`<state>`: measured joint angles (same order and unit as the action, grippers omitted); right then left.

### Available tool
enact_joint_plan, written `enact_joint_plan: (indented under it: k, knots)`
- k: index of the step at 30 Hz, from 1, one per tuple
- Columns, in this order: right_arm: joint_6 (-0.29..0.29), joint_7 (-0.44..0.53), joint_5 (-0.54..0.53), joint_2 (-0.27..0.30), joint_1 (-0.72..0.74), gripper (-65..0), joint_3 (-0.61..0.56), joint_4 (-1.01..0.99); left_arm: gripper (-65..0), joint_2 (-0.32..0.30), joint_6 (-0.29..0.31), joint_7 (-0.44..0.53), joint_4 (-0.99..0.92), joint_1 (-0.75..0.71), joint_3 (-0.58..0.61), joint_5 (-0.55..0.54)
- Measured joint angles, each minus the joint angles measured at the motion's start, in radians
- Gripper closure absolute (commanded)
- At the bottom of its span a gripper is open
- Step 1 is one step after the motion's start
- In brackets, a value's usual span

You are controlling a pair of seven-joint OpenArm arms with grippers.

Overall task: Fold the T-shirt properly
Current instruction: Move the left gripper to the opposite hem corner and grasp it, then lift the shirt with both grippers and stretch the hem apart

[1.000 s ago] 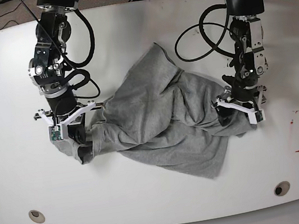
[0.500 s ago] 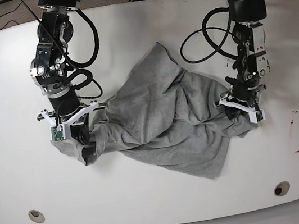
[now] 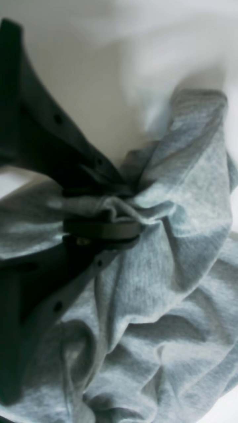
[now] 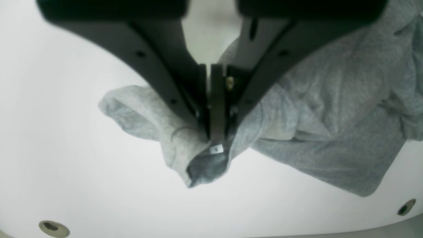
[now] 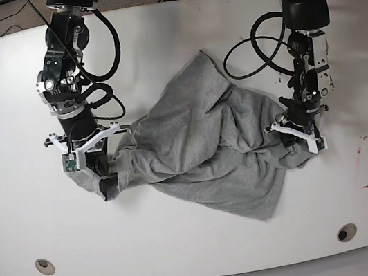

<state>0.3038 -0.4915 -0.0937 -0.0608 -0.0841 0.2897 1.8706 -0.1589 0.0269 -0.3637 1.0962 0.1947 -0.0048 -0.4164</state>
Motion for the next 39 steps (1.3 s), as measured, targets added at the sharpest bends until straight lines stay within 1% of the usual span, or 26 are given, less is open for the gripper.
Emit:
enact_joint_plan:
  k: [4, 8, 10, 14, 17, 19, 26, 29, 32, 36, 39]
  knots:
    - [0.000, 0.000, 0.000, 0.001, 0.000, 0.0, -0.001, 0.000, -8.9, 0.000, 0.000, -0.011, 0.014, -0.006, 0.000, 0.000]
    - [0.000, 0.000, 0.000, 0.005, 0.002, 0.0, 0.000, -0.002, -6.9, 0.000, 0.000, -0.008, 0.023, -0.012, 0.009, 0.000]
    - [0.000, 0.000, 0.000, 0.005, 0.006, 0.0, 0.003, -0.002, -4.6, 0.001, -0.002, -0.009, 0.030, -0.013, 0.011, 0.000]
    - [0.000, 0.000, 0.000, 0.006, 0.020, 0.0, 0.004, -0.005, -1.8, 0.003, -0.004, -0.040, 0.054, -0.015, 0.013, 0.000]
    - [0.000, 0.000, 0.001, 0.011, 0.032, 0.0, 0.004, -0.007, -1.6, 0.005, -0.004, -0.061, 0.082, -0.018, 0.013, 0.000]
    - [0.000, -0.012, 0.001, 0.024, 0.045, 0.0, 0.006, -0.006, -1.7, 0.006, -0.007, -0.071, 0.122, -0.019, 0.013, 0.005]
    - [-0.008, -0.004, 0.004, 0.060, 0.098, 0.0, 0.027, 0.005, -2.4, 0.003, 0.002, -0.080, 0.294, 0.024, -0.001, 0.002]
    - [-0.004, -0.010, 0.005, 0.073, 0.114, 0.0, 0.040, 0.014, -2.5, 0.002, 0.014, -0.126, 0.392, 0.048, -0.041, -0.004]
    - [-0.004, -0.010, 0.009, 0.087, 0.133, 0.0, 0.051, 0.023, -2.6, -0.015, 0.014, -0.120, 0.462, 0.077, -0.079, -0.007]
    - [-0.004, -0.007, 0.011, 0.100, 0.153, 0.0, 0.058, 0.034, -2.9, -0.030, 0.005, -0.140, 0.512, 0.099, -0.121, -0.006]
    - [-0.007, -0.010, 0.011, 0.103, 0.167, 0.0, 0.053, 0.044, -3.0, -0.034, 0.021, -0.182, 0.532, 0.093, -0.173, -0.008]
